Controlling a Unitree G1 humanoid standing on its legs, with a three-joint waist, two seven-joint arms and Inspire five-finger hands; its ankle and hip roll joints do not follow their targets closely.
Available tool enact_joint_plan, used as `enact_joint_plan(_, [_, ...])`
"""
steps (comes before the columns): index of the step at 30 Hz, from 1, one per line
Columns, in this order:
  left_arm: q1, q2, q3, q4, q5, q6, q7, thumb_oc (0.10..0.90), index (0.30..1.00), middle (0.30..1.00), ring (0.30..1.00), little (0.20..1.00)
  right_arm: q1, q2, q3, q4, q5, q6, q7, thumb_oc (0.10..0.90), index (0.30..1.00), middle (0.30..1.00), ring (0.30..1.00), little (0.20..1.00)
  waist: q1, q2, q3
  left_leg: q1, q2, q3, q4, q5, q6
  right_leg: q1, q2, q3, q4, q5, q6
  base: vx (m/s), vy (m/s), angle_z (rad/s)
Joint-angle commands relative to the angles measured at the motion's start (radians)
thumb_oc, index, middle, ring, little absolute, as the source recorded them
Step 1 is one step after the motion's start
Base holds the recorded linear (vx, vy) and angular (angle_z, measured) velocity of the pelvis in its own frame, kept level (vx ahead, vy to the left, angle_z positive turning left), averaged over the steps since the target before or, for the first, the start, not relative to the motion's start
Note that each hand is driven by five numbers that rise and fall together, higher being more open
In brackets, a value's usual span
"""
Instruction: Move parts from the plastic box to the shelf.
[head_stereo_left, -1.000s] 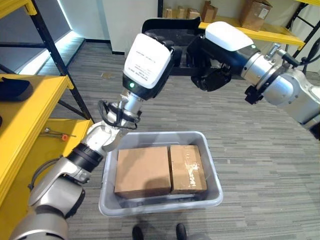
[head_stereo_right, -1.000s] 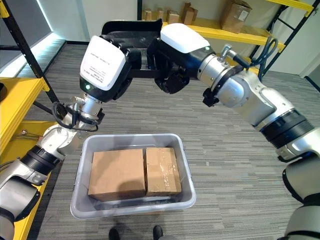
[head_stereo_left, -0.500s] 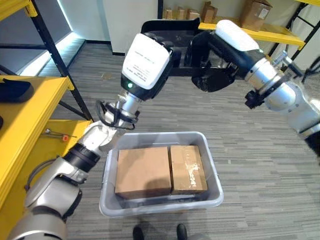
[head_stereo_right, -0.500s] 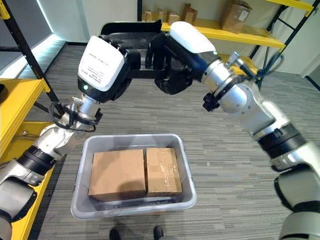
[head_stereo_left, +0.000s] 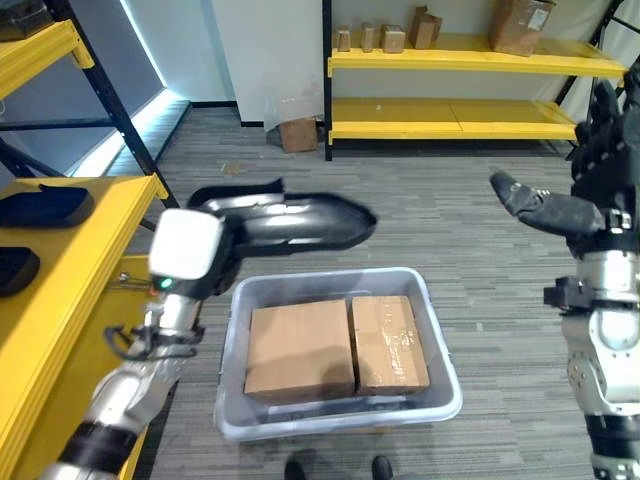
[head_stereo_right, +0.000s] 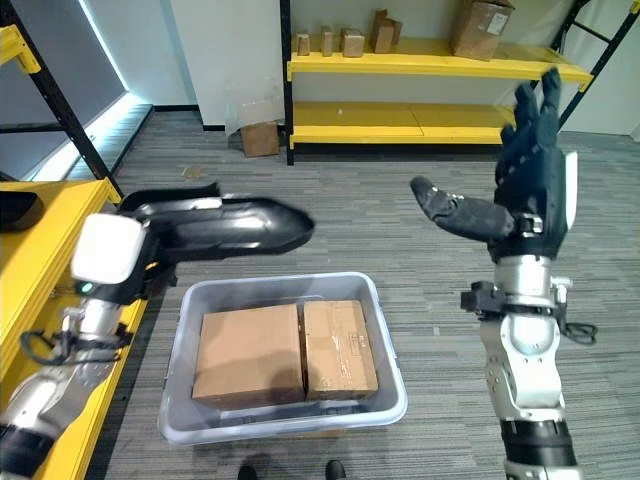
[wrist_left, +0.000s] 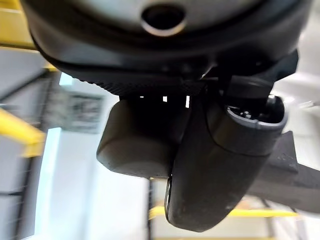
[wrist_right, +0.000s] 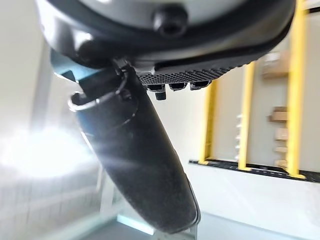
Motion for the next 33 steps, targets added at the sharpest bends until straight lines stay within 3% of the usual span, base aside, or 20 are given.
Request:
enact_joint_plan(1, [-0.114, 0.029, 0.136, -0.094, -0.054, -0.025, 0.071, 0.4, 0.3, 0.3, 0.3, 0.3, -0.062, 0.001, -0.018, -0.092, 0.066, -0.083, 0.066, 0.9, 1.0, 1.0, 1.0, 1.0, 0.036, -0.023, -0.136, 0.073, 0.089, -0.056, -0.007, -0.075, -0.056, -0.028, -0.073, 0.048, 0.036, -0.008, 0.068, -0.03, -0.05, 0.03])
enact_joint_plan(5, [0.012, -0.046, 0.224, -0.132, -0.079, -0.032, 0.066, 0.4, 0.3, 0.3, 0.3, 0.3, 0.041, 0.082, -0.02, -0.112, 0.076, -0.073, 0.081, 0.9, 1.0, 1.0, 1.0, 1.0, 0.043, -0.009, -0.128, 0.08, 0.097, -0.06, -0.007, -0.072, -0.062, -0.02, -0.065, 0.041, 0.039, -0.021, 0.059, -0.01, -0.052, 0.03])
enact_joint_plan(9, [0.077, -0.118, 0.252, -0.172, -0.099, -0.035, 0.077, 0.4, 0.3, 0.3, 0.3, 0.3, 0.102, 0.15, 0.035, -0.112, 0.127, -0.064, 0.109, 0.9, 1.0, 1.0, 1.0, 1.0, 0.057, 0.004, -0.113, 0.079, 0.109, -0.072, -0.005, -0.059, -0.067, -0.014, -0.054, 0.029, 0.056, -0.041, 0.046, -0.03, -0.069, 0.06])
enact_joint_plan(14, [0.121, -0.182, 0.262, -0.247, -0.127, -0.041, 0.095, 0.4, 0.3, 0.3, 0.3, 0.3, 0.107, 0.162, 0.102, -0.125, 0.128, -0.056, 0.114, 0.9, 1.0, 1.0, 1.0, 1.0, 0.08, 0.022, -0.087, 0.067, 0.13, -0.105, 0.006, -0.034, -0.074, -0.018, -0.024, -0.003, 0.117, -0.087, 0.014, -0.07, -0.117, 0.19])
enact_joint_plan(15, [0.141, -0.209, 0.261, -0.292, -0.142, -0.042, 0.101, 0.4, 0.3, 0.3, 0.3, 0.3, 0.076, 0.151, 0.152, -0.145, 0.114, -0.059, 0.109, 0.9, 1.0, 1.0, 1.0, 1.0, 0.106, 0.034, -0.062, 0.05, 0.15, -0.14, 0.017, -0.002, -0.091, -0.013, 0.004, -0.031, 0.133, -0.11, -0.009, -0.14, -0.186, 0.36])
enact_joint_plan(17, [0.142, -0.215, 0.263, -0.306, -0.15, -0.039, 0.101, 0.4, 0.3, 0.3, 0.3, 0.3, 0.057, 0.149, 0.167, -0.149, 0.108, -0.062, 0.103, 0.9, 1.0, 1.0, 1.0, 1.0, 0.116, 0.038, -0.049, 0.035, 0.158, -0.159, 0.021, 0.017, -0.1, -0.011, 0.016, -0.049, 0.135, -0.115, -0.017, -0.19, -0.179, 0.46])
enact_joint_plan(19, [0.115, -0.227, 0.265, -0.345, -0.174, -0.044, 0.124, 0.4, 0.3, 0.3, 0.3, 0.3, -0.021, 0.142, 0.213, -0.139, 0.108, -0.081, 0.072, 0.9, 1.0, 1.0, 1.0, 1.0, 0.168, 0.059, 0.016, -0.052, 0.172, -0.221, 0.02, 0.132, -0.148, -0.01, 0.039, -0.129, 0.11, -0.128, -0.034, -0.34, -0.211, 1.05])
enact_joint_plan(21, [0.104, -0.234, 0.264, -0.359, -0.182, -0.053, 0.135, 0.4, 0.3, 0.3, 0.3, 0.3, -0.045, 0.13, 0.203, -0.131, 0.062, -0.093, 0.033, 0.9, 1.0, 1.0, 1.0, 1.0, 0.182, 0.067, 0.051, -0.103, 0.16, -0.247, 0.023, 0.185, -0.149, -0.008, 0.024, -0.195, 0.12, -0.134, -0.037, -0.2, -0.072, 1.18])
enact_joint_plan(22, [0.104, -0.234, 0.264, -0.359, -0.182, -0.053, 0.135, 0.4, 0.3, 0.3, 0.3, 0.3, -0.045, 0.13, 0.203, -0.131, 0.062, -0.093, 0.033, 0.9, 1.0, 1.0, 1.0, 1.0, 0.182, 0.067, 0.051, -0.103, 0.16, -0.247, 0.023, 0.185, -0.149, -0.008, 0.024, -0.195, 0.12, -0.134, -0.037, -0.26, 0.01, 0.76])
enact_joint_plan(23, [0.074, -0.236, 0.252, -0.358, -0.191, -0.056, 0.153, 0.4, 0.3, 0.3, 0.3, 0.3, -0.052, 0.13, 0.2, -0.114, 0.07, -0.105, 0.011, 0.9, 1.0, 1.0, 1.0, 1.0, 0.169, 0.062, 0.071, -0.112, 0.172, -0.186, 0.086, 0.163, -0.129, -0.04, -0.004, -0.234, 0.149, -0.129, -0.038, -0.37, 0.027, 1.04])
enact_joint_plan(25, [0.042, -0.24, 0.229, -0.342, -0.208, -0.061, 0.187, 0.4, 0.3, 0.3, 0.3, 0.3, -0.002, 0.137, 0.186, -0.107, 0.097, -0.125, -0.006, 0.9, 1.0, 1.0, 1.0, 1.0, 0.135, 0.033, 0.062, -0.097, 0.222, -0.091, 0.273, 0.021, -0.097, -0.114, -0.081, -0.281, 0.218, -0.111, -0.035, -0.42, 0.082, 1.34])
enact_joint_plan(27, [0.037, -0.246, 0.222, -0.338, -0.216, -0.052, 0.199, 0.4, 0.3, 0.3, 0.3, 0.3, 0.048, 0.155, 0.185, -0.104, 0.109, -0.118, -0.003, 0.9, 1.0, 1.0, 1.0, 1.0, 0.123, 0.03, 0.041, -0.055, 0.237, -0.066, 0.255, -0.053, -0.103, -0.121, -0.106, -0.303, 0.234, -0.118, -0.024, -0.08, 0.146, 0.72])
enact_joint_plan(31, [0.049, -0.249, 0.213, -0.318, -0.19, -0.039, 0.204, 0.4, 0.3, 0.3, 0.3, 0.3, 0.132, 0.175, 0.145, -0.102, 0.112, -0.106, 0.007, 0.9, 1.0, 1.0, 1.0, 1.0, 0.113, 0.043, -0.003, -0.01, 0.208, -0.048, 0.121, -0.061, -0.093, -0.111, -0.135, -0.32, 0.237, -0.099, 0.01, 0.07, 0.181, 0.53])
enact_joint_plan(33, [0.059, -0.242, 0.212, -0.323, -0.177, -0.034, 0.204, 0.4, 0.3, 0.3, 0.3, 0.3, 0.161, 0.179, 0.131, -0.105, 0.091, -0.097, 0.004, 0.9, 1.0, 1.0, 1.0, 1.0, 0.122, 0.034, -0.02, -0.002, 0.18, -0.052, 0.099, -0.07, -0.081, -0.098, -0.158, -0.33, 0.227, -0.086, 0.024, 0.09, 0.221, 0.21])
